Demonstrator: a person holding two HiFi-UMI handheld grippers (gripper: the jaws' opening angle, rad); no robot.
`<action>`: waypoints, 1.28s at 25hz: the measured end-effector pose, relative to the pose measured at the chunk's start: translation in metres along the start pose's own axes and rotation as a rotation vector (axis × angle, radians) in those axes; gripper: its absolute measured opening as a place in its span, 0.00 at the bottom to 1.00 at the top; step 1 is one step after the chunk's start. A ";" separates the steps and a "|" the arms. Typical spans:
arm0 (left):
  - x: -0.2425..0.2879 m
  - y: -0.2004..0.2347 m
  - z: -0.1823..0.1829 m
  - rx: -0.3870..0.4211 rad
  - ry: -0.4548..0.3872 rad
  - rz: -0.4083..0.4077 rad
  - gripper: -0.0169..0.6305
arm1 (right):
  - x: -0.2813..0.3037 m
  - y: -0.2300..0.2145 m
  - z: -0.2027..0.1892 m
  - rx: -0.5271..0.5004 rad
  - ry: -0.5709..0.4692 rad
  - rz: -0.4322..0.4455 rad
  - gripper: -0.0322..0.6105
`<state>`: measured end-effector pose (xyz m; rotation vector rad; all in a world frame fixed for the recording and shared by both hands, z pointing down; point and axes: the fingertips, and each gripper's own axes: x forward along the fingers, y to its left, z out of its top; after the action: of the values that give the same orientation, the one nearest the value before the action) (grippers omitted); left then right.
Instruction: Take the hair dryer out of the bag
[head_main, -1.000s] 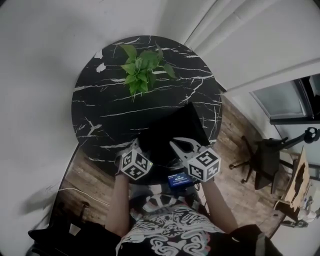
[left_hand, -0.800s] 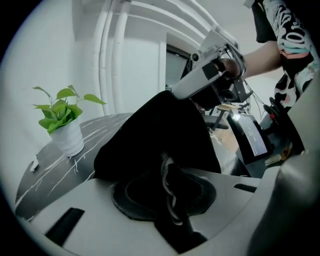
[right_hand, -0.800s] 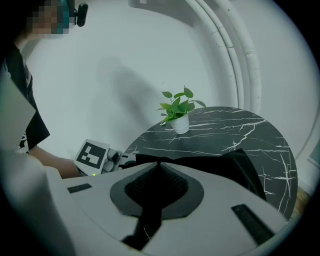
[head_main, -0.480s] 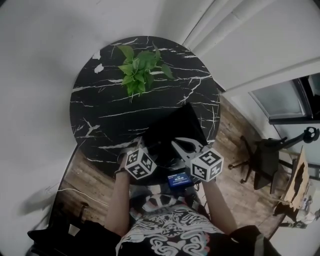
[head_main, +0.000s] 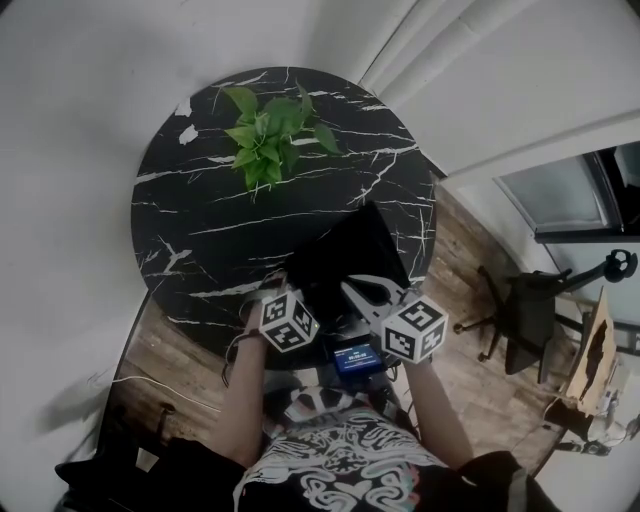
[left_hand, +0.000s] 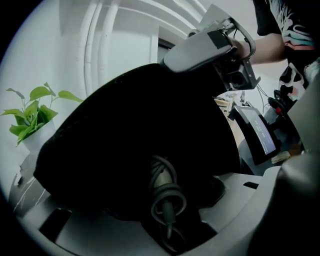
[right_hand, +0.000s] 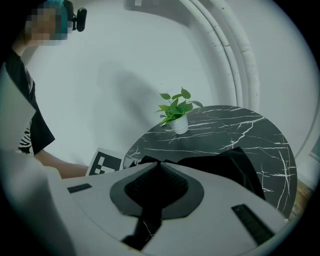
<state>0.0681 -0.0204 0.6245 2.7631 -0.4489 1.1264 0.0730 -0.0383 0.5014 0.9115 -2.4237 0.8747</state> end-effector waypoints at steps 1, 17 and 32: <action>0.002 -0.001 0.000 0.005 0.006 0.000 0.38 | 0.000 -0.001 -0.001 0.003 0.001 -0.001 0.09; 0.020 0.010 0.006 -0.117 -0.028 0.012 0.37 | -0.008 -0.028 0.000 -0.030 0.018 -0.081 0.09; 0.026 0.014 0.004 -0.097 0.004 0.059 0.38 | -0.036 -0.139 -0.014 0.078 0.049 -0.251 0.24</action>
<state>0.0842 -0.0400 0.6404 2.6803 -0.5725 1.0915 0.1967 -0.0958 0.5487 1.1778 -2.1865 0.8914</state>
